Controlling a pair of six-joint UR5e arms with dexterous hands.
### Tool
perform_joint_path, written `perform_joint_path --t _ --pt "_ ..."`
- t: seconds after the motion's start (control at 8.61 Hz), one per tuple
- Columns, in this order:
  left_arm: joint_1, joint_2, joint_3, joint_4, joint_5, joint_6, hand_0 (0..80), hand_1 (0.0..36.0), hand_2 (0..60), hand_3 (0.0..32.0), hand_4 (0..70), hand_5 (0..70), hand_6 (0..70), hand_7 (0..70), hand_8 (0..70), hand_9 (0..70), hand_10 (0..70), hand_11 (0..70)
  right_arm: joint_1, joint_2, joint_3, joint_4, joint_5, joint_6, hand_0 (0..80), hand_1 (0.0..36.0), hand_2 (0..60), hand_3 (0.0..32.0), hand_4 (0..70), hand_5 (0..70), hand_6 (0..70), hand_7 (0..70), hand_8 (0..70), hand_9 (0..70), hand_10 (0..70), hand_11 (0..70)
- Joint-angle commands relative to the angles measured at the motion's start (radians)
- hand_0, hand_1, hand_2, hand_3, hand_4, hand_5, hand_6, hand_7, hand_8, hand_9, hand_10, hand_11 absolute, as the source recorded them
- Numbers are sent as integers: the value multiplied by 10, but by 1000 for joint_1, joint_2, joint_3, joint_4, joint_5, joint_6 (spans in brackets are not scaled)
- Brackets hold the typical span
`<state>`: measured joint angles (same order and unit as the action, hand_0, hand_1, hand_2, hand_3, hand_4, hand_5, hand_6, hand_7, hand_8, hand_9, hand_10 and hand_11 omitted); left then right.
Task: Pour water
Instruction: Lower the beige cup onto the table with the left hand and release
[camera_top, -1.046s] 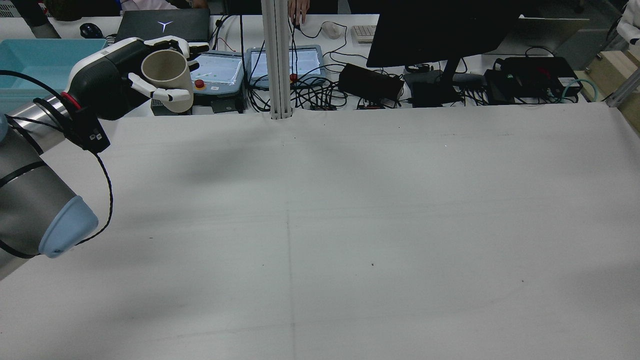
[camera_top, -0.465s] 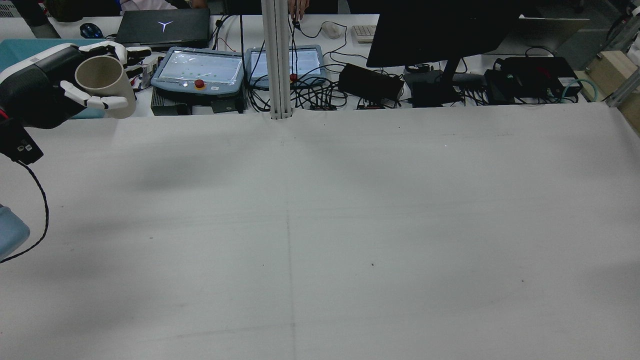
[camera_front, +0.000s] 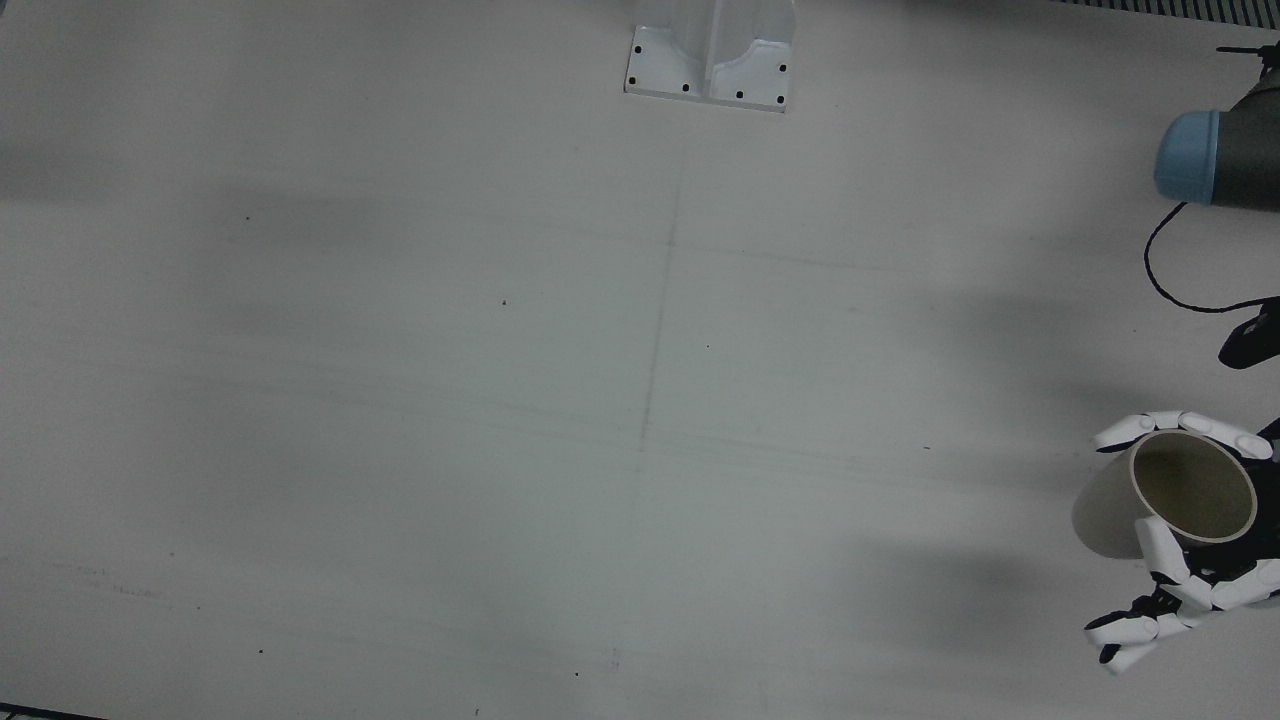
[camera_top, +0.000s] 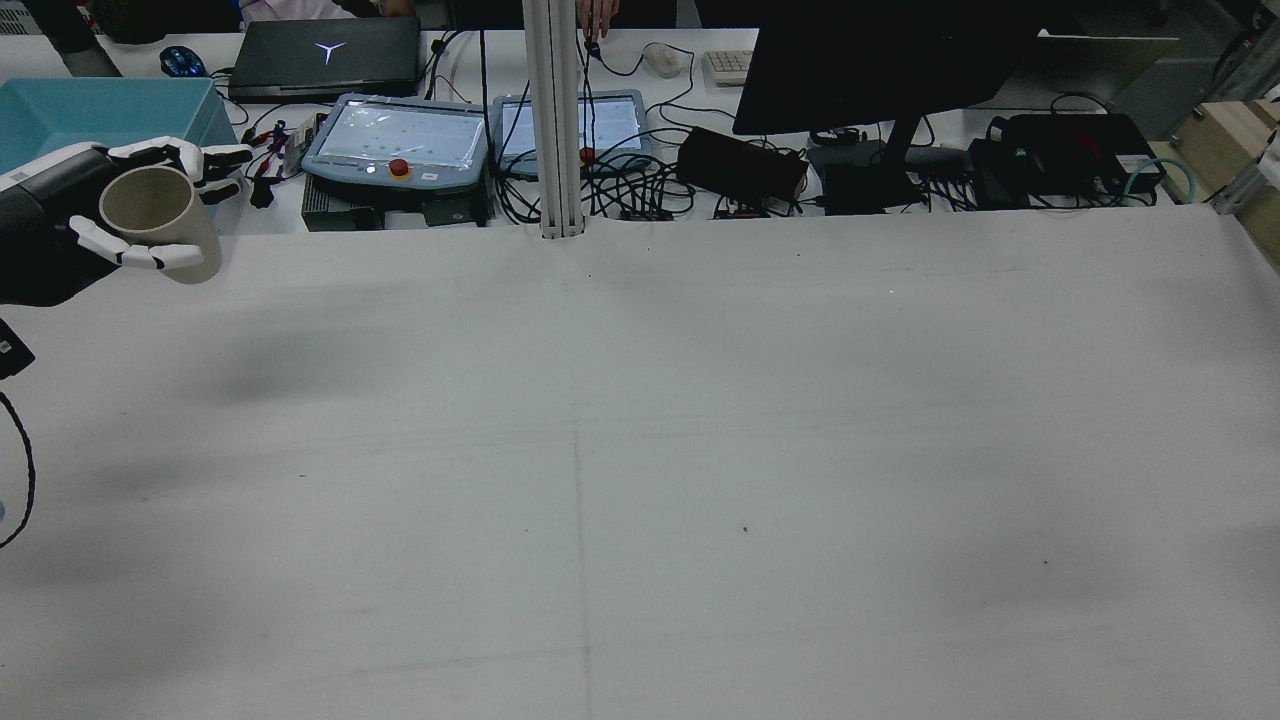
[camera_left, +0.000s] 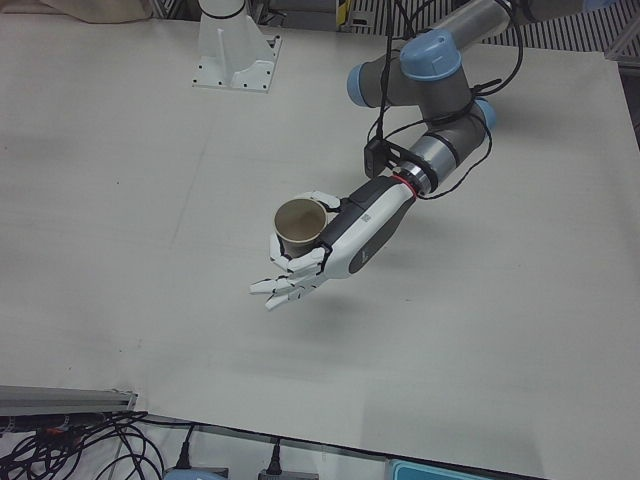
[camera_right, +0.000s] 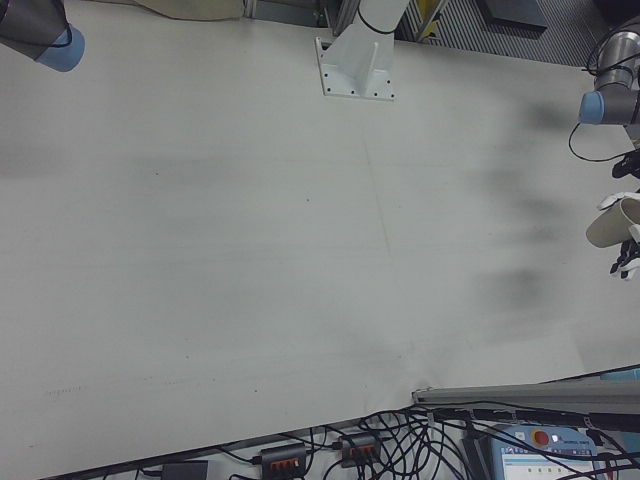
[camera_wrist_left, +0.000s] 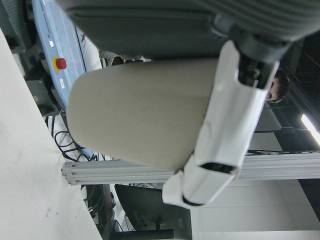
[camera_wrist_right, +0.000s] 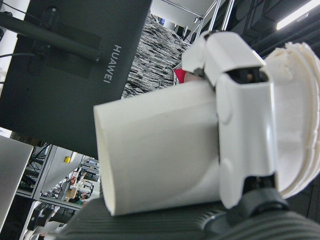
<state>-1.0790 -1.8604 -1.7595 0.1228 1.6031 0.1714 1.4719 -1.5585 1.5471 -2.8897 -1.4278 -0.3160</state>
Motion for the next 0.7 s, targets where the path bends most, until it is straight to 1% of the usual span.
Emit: perform_joint_path --t 0.0,0.12,0.23,0.35,0.46,0.58 --pt "1 85 89 -139 0 10 800 360 600 0 377 700 198 142 125 63 67 140 -8 11 -250 194 4 -5 800 360 600 0 359 345 700 700 700 700 617 700" --pt "1 96 133 -185 0 13 800 360 600 0 377 700 198 139 125 62 68 141 -13 14 -287 219 6 -9 800 360 600 0 374 346 700 700 700 700 620 700" --pt "2 104 178 -231 -2 19 800 360 600 0 376 700 197 138 124 61 69 143 -22 18 -314 219 6 -11 800 360 600 0 387 346 700 700 700 700 622 700" --pt "4 104 234 -276 -3 20 800 360 600 0 375 700 196 138 124 61 69 143 -24 35 -337 221 6 -11 800 360 600 0 395 347 700 700 700 700 633 700" --pt "4 106 274 -317 -2 37 800 360 600 0 376 700 195 138 125 62 70 144 -27 37 -338 221 7 -11 800 360 600 0 390 347 700 700 700 700 645 700" --pt "4 106 320 -357 -3 43 800 360 600 0 374 700 194 136 125 62 70 145 -35 37 -341 219 10 -11 800 360 600 0 377 346 700 700 700 700 641 700"
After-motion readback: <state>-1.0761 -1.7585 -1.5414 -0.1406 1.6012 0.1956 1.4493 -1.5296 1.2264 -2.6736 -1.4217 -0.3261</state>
